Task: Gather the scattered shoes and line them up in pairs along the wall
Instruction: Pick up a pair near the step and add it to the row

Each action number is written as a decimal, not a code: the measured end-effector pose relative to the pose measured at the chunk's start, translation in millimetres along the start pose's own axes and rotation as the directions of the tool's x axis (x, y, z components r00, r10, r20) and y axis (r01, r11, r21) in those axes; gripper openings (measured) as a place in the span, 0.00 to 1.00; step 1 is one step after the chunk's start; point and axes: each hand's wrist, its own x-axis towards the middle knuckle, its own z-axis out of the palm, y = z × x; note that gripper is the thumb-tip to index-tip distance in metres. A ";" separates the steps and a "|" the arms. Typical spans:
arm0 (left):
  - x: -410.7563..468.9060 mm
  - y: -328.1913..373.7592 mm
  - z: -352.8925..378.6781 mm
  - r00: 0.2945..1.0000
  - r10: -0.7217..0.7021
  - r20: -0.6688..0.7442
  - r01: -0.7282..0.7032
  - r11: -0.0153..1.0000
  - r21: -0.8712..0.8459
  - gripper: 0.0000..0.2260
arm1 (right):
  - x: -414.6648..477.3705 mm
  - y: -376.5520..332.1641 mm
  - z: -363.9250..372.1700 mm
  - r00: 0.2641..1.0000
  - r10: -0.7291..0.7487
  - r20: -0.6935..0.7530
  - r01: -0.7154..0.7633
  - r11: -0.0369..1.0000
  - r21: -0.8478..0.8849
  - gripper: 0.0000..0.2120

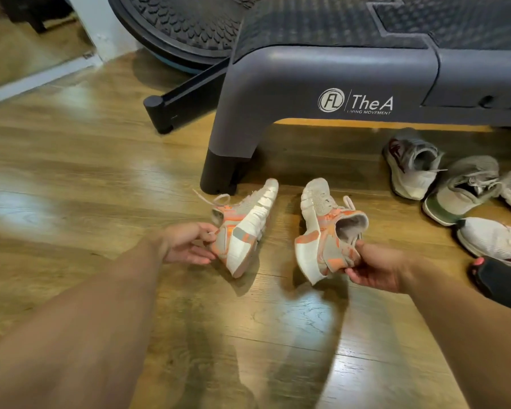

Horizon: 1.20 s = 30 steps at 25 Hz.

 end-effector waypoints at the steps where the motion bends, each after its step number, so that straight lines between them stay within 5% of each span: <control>1: -1.7 13.1 5.6 1.000 0.020 0.009 -0.021 0.997 0.079 0.07 | 2.3 -2.1 3.3 0.992 -0.085 -0.092 0.074 0.991 -0.112 0.07; 3: -4.3 44.8 30.0 0.996 0.033 0.083 -0.056 0.956 0.288 0.04 | 7.9 -4.8 6.8 0.898 -0.312 -0.310 0.172 0.898 -0.405 0.09; 5: -4.8 70.3 68.1 0.989 0.006 0.145 -0.089 0.815 0.573 0.05 | 6.6 -4.5 10.2 0.788 -0.503 -0.355 0.147 0.713 -0.686 0.12; 8: 6.8 75.1 122.3 0.981 -0.038 0.189 -0.145 0.504 0.852 0.09 | 0.1 2.8 12.7 0.746 -0.654 -0.126 0.217 0.417 -0.882 0.19; 11: 13.4 65.2 138.4 0.989 -0.035 0.144 -0.120 0.386 0.915 0.08 | -7.1 5.7 6.1 0.693 -0.719 0.059 0.237 0.149 -0.960 0.17; 13: 13.5 61.6 133.1 0.996 -0.034 0.080 -0.063 0.342 0.937 0.16 | -9.1 8.5 3.0 0.798 -0.596 0.086 0.171 0.087 -0.982 0.15; 15: 11.2 53.9 130.1 0.998 -0.067 0.002 0.011 0.182 0.983 0.24 | -8.0 11.8 6.2 0.917 -0.397 0.030 0.120 0.203 -0.972 0.19; 17: 10.0 44.7 135.6 0.993 -0.098 -0.067 0.070 0.033 0.997 0.26 | -5.7 8.4 12.7 0.962 -0.272 0.003 0.072 0.243 -0.967 0.23; 18: 9.4 44.8 139.1 0.992 -0.102 -0.069 0.072 0.026 0.997 0.25 | -4.6 5.4 18.1 0.967 -0.255 -0.009 0.057 0.249 -0.967 0.24; 20: 6.2 55.6 147.4 0.995 -0.090 -0.033 0.047 0.166 0.985 0.19 | -6.5 -6.8 32.5 0.952 -0.306 -0.006 0.069 0.235 -0.969 0.24; 22: -3.7 68.5 158.3 0.999 0.032 0.016 -0.026 0.312 0.950 0.11 | -18.7 -21.0 43.0 0.898 -0.440 0.023 0.103 0.159 -0.982 0.20; 26: -79.8 88.6 190.8 0.947 0.314 0.061 -0.182 0.372 0.910 0.02 | -94.7 -52.9 44.4 0.846 -0.529 0.070 0.120 0.062 -0.991 0.19; 30: -210.6 154.8 208.4 0.978 0.184 0.100 -0.173 0.442 0.880 0.07 | -233.8 -94.0 15.5 0.904 -0.427 0.018 0.100 0.170 -0.980 0.12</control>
